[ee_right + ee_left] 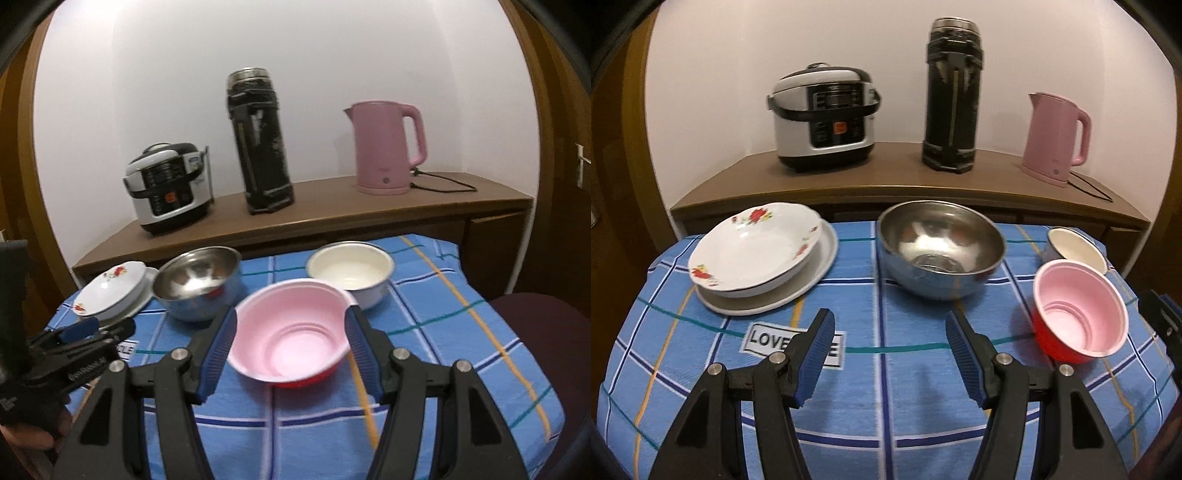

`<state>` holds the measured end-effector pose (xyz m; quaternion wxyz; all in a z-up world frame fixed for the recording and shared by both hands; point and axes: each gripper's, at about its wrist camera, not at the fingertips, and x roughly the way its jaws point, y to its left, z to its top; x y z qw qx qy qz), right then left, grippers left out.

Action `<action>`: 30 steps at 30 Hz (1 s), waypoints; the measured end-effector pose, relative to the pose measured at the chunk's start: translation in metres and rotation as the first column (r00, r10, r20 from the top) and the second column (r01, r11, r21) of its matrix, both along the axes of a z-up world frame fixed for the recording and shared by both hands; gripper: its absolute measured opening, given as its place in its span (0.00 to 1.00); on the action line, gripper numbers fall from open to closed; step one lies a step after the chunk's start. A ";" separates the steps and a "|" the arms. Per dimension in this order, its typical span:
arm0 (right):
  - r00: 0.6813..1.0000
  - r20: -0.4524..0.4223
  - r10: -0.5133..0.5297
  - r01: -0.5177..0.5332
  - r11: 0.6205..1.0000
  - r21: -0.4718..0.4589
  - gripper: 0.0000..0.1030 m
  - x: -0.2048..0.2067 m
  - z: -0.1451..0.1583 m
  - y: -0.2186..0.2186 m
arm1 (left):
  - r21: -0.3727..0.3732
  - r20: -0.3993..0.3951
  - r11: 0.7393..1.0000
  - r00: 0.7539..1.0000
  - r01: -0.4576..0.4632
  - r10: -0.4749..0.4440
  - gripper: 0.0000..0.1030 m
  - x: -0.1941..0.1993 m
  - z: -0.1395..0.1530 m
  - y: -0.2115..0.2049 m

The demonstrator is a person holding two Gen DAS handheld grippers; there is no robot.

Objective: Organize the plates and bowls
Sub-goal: 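Move both grippers toward the pink plastic bowl, then grasp the pink bowl rim with the left gripper while the right gripper grasps its rim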

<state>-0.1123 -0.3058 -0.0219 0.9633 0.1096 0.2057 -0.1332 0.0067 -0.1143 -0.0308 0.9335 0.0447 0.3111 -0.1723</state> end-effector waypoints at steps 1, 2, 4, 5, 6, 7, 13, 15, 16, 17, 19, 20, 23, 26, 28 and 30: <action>1.000 0.004 -0.009 0.009 1.000 0.006 0.60 -0.003 0.000 -0.005 | -0.002 0.000 1.000 1.000 0.011 -0.011 0.63 -0.001 0.000 -0.003; 1.000 0.004 -0.019 0.019 1.000 0.009 0.60 -0.004 0.000 -0.010 | -0.006 -0.005 1.000 1.000 0.025 -0.025 0.63 -0.002 0.000 -0.005; 1.000 -0.001 -0.031 0.031 0.999 0.015 0.58 -0.006 0.000 -0.017 | -0.026 -0.028 0.998 0.998 0.055 -0.056 0.63 -0.003 0.000 -0.011; 0.999 -0.002 -0.034 0.034 0.999 0.019 0.54 -0.006 0.000 -0.020 | -0.038 -0.038 0.997 0.997 0.069 -0.070 0.63 -0.003 0.000 -0.013; 0.999 -0.005 -0.036 0.036 0.999 0.026 0.52 -0.007 0.000 -0.024 | -0.051 -0.050 0.995 0.995 0.085 -0.087 0.63 -0.004 0.000 -0.016; 0.999 -0.007 -0.036 0.036 0.999 0.031 0.50 -0.007 -0.001 -0.027 | -0.058 -0.056 0.994 0.994 0.094 -0.097 0.63 -0.004 0.000 -0.019; 0.999 -0.023 -0.022 0.023 0.998 0.058 0.46 -0.002 -0.005 -0.037 | -0.109 -0.079 0.983 0.985 0.146 -0.155 0.63 0.000 0.007 -0.040; 0.999 -0.030 -0.012 0.013 0.999 0.050 0.46 0.001 -0.006 -0.036 | -0.117 -0.082 0.981 0.983 0.156 -0.166 0.63 0.002 0.007 -0.047; 0.999 -0.037 -0.009 0.010 0.999 0.044 0.46 0.003 -0.007 -0.036 | -0.122 -0.086 0.979 0.981 0.162 -0.173 0.63 0.003 0.007 -0.050; 0.999 -0.041 -0.007 0.009 0.999 0.043 0.46 0.004 -0.009 -0.036 | -0.128 -0.091 0.977 0.979 0.170 -0.182 0.63 0.003 0.007 -0.054; 0.999 -0.053 -0.002 0.005 0.999 0.054 0.46 0.007 -0.012 -0.038 | -0.133 -0.098 0.974 0.976 0.182 -0.196 0.63 0.004 0.005 -0.061; 0.998 -0.060 0.002 0.002 0.998 0.068 0.43 0.008 -0.014 -0.040 | -0.131 -0.100 0.974 0.975 0.186 -0.200 0.63 0.005 0.003 -0.064; 0.998 -0.066 0.006 0.001 0.994 0.105 0.35 0.012 -0.016 -0.047 | -0.131 -0.109 0.969 0.969 0.208 -0.222 0.55 0.006 -0.002 -0.074; 0.998 -0.067 0.010 -0.002 0.994 0.113 0.34 0.015 -0.018 -0.048 | -0.134 -0.122 0.967 0.964 0.218 -0.235 0.54 0.008 -0.006 -0.082; 0.997 -0.070 0.016 -0.008 0.994 0.109 0.34 0.018 -0.019 -0.046 | -0.129 -0.128 0.966 0.962 0.225 -0.241 0.53 0.009 -0.009 -0.088; 0.997 -0.078 0.027 -0.018 0.994 0.112 0.32 0.021 -0.022 -0.045 | -0.131 -0.138 0.963 0.957 0.236 -0.254 0.48 0.010 -0.011 -0.092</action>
